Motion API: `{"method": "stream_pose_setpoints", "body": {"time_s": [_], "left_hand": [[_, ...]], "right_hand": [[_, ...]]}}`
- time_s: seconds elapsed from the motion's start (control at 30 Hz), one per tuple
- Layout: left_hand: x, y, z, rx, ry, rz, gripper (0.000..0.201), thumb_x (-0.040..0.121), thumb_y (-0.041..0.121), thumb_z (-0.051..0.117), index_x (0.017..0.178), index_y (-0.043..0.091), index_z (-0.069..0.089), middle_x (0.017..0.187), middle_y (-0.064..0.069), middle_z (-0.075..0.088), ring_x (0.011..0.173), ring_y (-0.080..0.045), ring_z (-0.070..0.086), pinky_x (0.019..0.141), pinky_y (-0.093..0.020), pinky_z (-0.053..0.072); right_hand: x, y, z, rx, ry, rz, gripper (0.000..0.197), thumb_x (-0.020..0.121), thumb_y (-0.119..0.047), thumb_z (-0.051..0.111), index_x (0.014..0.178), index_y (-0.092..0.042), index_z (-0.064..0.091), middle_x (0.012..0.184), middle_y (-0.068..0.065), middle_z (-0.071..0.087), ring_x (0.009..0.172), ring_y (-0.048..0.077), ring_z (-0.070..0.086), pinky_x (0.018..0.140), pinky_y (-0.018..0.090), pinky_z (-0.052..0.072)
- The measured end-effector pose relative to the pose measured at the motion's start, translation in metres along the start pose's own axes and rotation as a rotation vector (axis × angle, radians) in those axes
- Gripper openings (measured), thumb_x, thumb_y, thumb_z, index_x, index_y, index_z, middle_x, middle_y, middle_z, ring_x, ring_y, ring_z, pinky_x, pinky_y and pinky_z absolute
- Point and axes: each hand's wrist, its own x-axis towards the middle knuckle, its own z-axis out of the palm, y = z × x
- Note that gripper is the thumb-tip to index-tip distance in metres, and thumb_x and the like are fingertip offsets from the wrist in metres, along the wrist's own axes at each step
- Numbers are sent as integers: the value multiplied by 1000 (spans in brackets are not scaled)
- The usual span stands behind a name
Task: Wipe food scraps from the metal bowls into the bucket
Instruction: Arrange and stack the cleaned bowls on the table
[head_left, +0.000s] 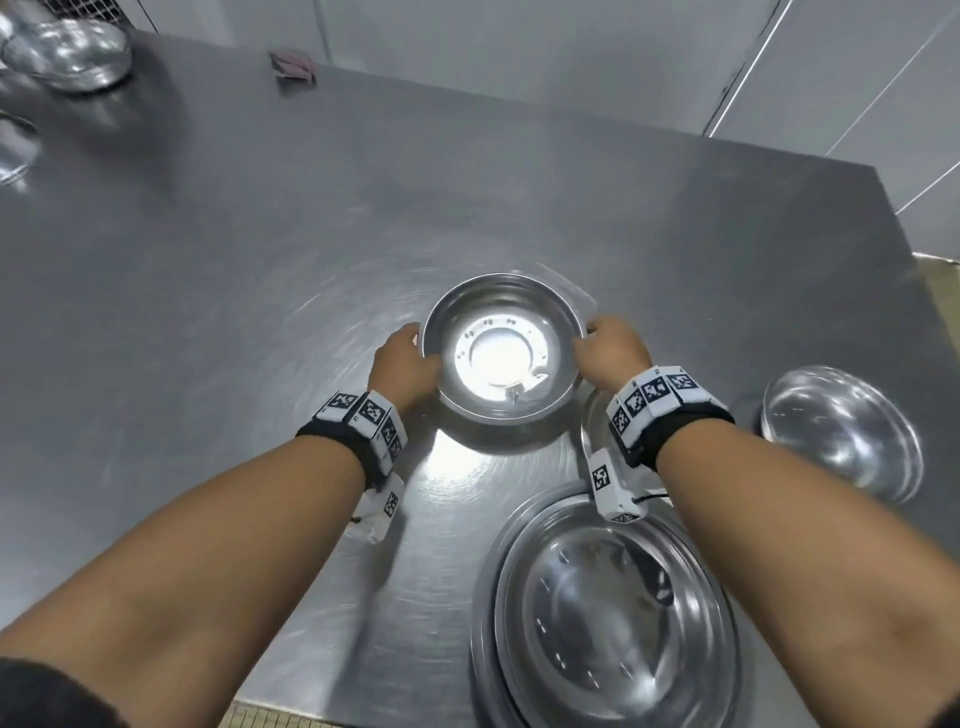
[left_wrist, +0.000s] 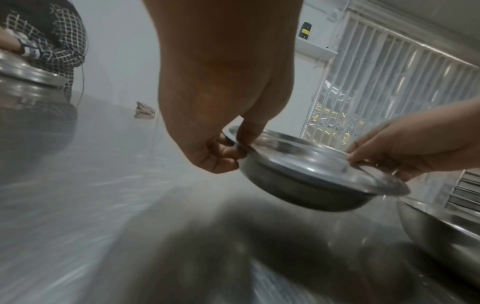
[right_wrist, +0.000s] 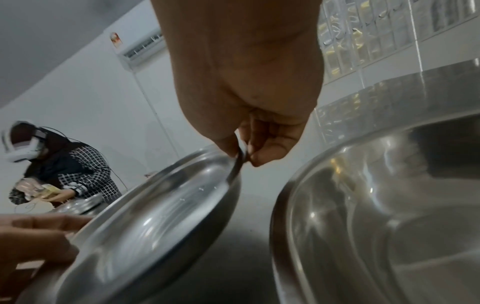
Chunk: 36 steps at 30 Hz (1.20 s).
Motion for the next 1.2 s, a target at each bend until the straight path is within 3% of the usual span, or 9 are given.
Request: {"method": "stream_pose_setpoints", "body": {"time_s": [0.1, 0.23, 0.33, 0.53, 0.63, 0.7, 0.83, 0.93, 1.2], "left_hand": [[-14, 11, -3, -41, 106, 86, 28, 88, 15, 56, 114, 21, 66, 90, 1, 68, 85, -26, 68, 74, -36, 53], [-49, 33, -2, -45, 248, 223, 12, 98, 29, 57, 99, 22, 67, 81, 11, 67, 76, -13, 64, 64, -30, 45], [-88, 44, 3, -47, 280, 285, 13, 98, 27, 56, 98, 21, 68, 81, 9, 69, 77, -18, 66, 66, -32, 51], [-176, 36, 27, 47, 314, 351, 15, 98, 25, 55, 98, 20, 69, 83, 5, 70, 81, -23, 66, 68, -32, 45], [-221, 22, 45, 80, 309, 333, 11, 99, 24, 56, 100, 25, 66, 78, 11, 66, 78, -18, 64, 65, -27, 41], [-248, 10, 57, 118, 302, 310, 11, 101, 28, 56, 105, 26, 66, 74, 15, 62, 72, -14, 63, 59, -23, 40], [-285, -18, 74, 234, 250, 265, 14, 102, 39, 54, 104, 28, 62, 72, 9, 64, 71, -18, 66, 60, -27, 42], [-299, -35, 82, 383, 212, 191, 21, 101, 42, 50, 96, 22, 58, 77, 0, 66, 72, -26, 65, 64, -34, 48], [-313, -43, 82, 625, 114, 116, 13, 94, 29, 54, 104, 20, 55, 81, -2, 67, 72, -25, 65, 73, -41, 60]], "right_hand": [[-16, 2, -13, 97, 91, -84, 20, 97, -22, 48, 110, -18, 62, 97, 2, 62, 91, 27, 59, 78, 31, 40], [-48, 15, -34, 133, 190, -205, 15, 104, -23, 44, 102, -14, 55, 91, 3, 56, 84, 28, 53, 73, 31, 35], [-74, 36, -48, 132, 222, -257, 22, 105, -24, 42, 106, -7, 56, 92, 4, 53, 84, 28, 48, 75, 32, 33], [-138, 101, -58, 126, 210, -301, 21, 103, -30, 41, 93, -16, 53, 85, 1, 58, 82, 30, 59, 77, 42, 49], [-172, 133, -56, 140, 237, -365, 25, 104, -23, 44, 114, -11, 65, 106, 9, 68, 98, 32, 63, 90, 38, 49], [-195, 153, -53, 141, 201, -363, 27, 106, -24, 43, 122, -14, 63, 103, 7, 68, 89, 26, 62, 84, 35, 49], [-227, 192, -34, 75, 127, -352, 26, 107, -28, 41, 126, -18, 56, 89, 2, 66, 76, 18, 62, 71, 35, 52], [-241, 211, -22, -61, 93, -336, 23, 106, -35, 41, 115, -22, 58, 97, 6, 69, 80, 24, 62, 72, 37, 51], [-252, 221, -10, -200, 125, -327, 23, 102, -30, 44, 121, -28, 57, 93, 6, 69, 76, 28, 59, 67, 35, 47]]}}
